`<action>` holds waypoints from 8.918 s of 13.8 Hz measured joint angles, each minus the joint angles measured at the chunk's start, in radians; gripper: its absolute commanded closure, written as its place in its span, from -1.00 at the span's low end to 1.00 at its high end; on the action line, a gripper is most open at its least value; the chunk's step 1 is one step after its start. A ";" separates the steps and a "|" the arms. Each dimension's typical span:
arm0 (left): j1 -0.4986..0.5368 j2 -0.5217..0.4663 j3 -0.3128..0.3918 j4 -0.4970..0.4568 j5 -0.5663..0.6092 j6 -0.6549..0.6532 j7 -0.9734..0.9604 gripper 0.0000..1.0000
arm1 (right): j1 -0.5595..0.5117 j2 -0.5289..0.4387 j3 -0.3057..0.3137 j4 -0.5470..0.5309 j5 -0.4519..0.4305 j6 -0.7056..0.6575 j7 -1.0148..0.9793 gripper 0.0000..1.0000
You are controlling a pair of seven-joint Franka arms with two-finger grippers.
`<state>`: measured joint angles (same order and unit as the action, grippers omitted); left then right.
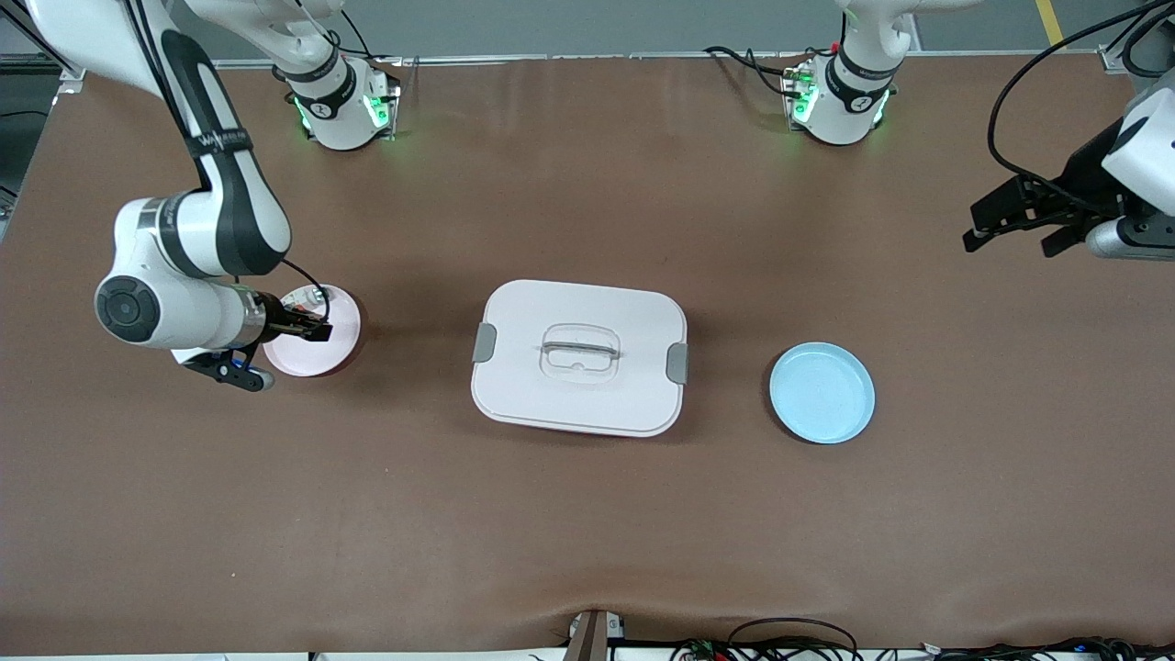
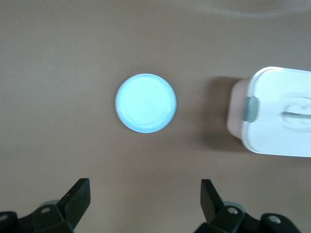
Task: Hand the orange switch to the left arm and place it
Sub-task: 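Carry the switch over the box while the left gripper reaches toward it, then grasp the orange switch with the left gripper beside the right gripper, then open the right gripper and pull it back while the left gripper withdraws, then move the switch with the left gripper down onto the light-blue plate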
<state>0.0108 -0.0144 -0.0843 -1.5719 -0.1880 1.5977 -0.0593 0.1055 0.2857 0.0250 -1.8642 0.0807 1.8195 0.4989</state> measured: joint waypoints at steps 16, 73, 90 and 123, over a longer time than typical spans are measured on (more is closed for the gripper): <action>0.057 -0.040 -0.216 -0.334 -0.778 0.402 0.076 -1.00 | 0.272 0.094 0.004 0.437 0.490 -0.075 0.997 1.00; -0.047 0.175 -0.464 -0.304 -0.852 0.835 -0.018 1.00 | 0.556 0.251 -0.001 0.700 0.491 0.227 1.474 1.00; -0.042 0.173 -0.463 -0.324 -0.790 0.834 -0.024 1.00 | 0.459 0.251 -0.030 0.728 0.458 -0.071 1.097 -1.00; 0.395 0.176 -0.466 -0.330 0.205 0.432 -1.305 1.00 | -0.109 0.129 -0.025 0.744 -0.087 -0.822 -0.492 -1.00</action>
<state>0.4055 0.1616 -0.5503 -1.9019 0.0173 2.0298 -1.3640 -0.0033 0.4151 0.0000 -1.1206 -0.0061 0.9976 0.0069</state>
